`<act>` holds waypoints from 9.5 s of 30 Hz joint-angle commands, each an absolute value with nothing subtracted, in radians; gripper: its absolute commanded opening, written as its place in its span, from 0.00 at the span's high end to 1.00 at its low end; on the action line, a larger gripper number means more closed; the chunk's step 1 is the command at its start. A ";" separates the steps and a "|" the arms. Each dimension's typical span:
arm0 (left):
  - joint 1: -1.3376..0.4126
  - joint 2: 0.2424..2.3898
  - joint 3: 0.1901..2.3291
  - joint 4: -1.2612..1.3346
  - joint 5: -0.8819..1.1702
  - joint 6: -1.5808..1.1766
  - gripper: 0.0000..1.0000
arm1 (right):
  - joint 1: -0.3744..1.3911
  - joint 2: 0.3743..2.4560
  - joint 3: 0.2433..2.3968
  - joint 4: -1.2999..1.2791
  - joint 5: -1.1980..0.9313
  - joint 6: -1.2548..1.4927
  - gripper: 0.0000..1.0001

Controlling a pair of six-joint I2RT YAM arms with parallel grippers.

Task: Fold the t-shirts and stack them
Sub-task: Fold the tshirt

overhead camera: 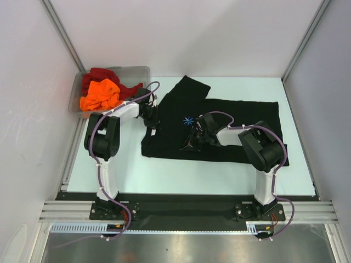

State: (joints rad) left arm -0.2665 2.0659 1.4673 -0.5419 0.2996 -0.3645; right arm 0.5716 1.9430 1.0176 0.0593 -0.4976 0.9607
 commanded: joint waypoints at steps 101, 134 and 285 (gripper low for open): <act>-0.397 1.684 1.162 -0.424 0.333 -0.449 0.54 | 0.432 1.881 1.433 -0.643 -0.427 0.453 0.43; -0.391 1.351 0.942 -0.506 0.092 -0.517 0.35 | 0.367 1.616 1.071 -0.572 -0.487 0.488 0.45; -0.391 2.362 2.198 -0.448 0.083 -0.163 0.51 | -0.347 2.333 2.114 -0.715 0.252 0.413 0.36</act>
